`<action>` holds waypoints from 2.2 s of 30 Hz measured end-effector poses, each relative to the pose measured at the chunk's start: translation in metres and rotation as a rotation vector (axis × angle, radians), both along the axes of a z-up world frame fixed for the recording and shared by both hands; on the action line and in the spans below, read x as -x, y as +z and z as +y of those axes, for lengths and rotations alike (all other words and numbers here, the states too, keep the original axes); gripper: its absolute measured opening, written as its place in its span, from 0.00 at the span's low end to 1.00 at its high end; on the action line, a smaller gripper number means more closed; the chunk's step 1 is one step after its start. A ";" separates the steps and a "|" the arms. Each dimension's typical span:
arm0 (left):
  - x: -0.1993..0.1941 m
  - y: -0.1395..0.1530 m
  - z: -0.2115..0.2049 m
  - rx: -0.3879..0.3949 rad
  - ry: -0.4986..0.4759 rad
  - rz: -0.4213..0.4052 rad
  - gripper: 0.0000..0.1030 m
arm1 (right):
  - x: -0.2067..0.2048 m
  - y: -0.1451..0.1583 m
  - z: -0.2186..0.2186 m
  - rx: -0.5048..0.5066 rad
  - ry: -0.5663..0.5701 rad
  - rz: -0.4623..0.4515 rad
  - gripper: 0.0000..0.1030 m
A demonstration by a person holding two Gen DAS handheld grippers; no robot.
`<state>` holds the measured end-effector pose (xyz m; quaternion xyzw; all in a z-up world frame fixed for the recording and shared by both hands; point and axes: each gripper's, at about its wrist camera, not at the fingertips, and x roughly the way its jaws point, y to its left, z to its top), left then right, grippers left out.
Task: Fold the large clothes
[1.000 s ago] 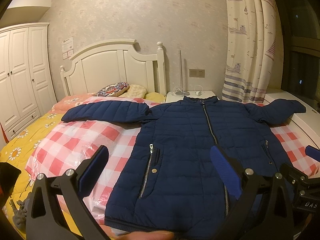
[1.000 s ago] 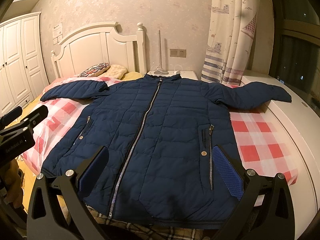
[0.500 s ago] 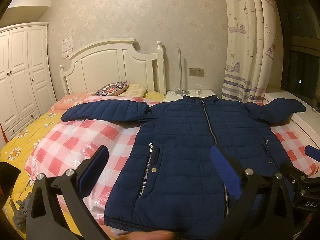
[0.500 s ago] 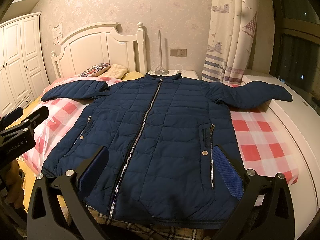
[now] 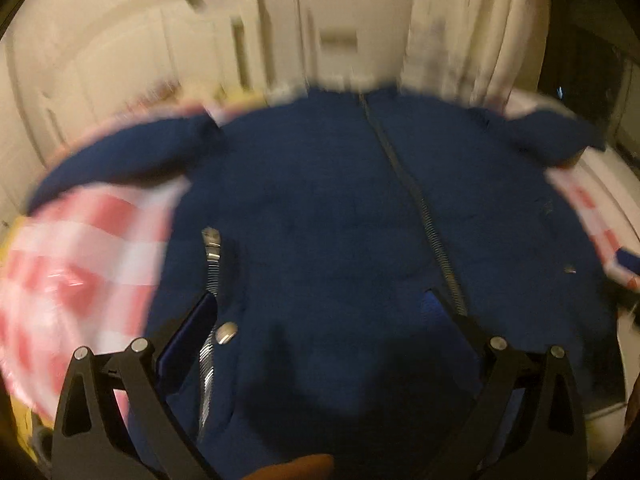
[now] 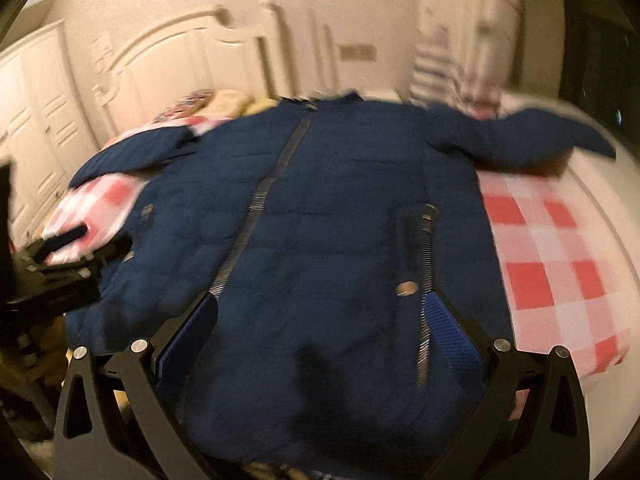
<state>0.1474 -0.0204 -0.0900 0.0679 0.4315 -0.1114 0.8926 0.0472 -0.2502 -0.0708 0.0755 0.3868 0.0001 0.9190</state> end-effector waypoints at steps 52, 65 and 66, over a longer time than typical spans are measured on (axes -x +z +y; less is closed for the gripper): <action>-0.152 -0.044 0.016 -0.016 0.076 0.026 0.98 | -0.227 -0.031 -0.014 -0.030 0.151 0.128 0.78; -0.151 -0.045 0.016 -0.019 0.076 0.023 0.98 | -0.176 -0.044 -0.195 -0.709 -0.344 0.012 0.79; -0.151 -0.045 0.016 -0.019 0.076 0.023 0.98 | -0.180 -0.049 -0.198 -0.733 -0.355 0.017 0.79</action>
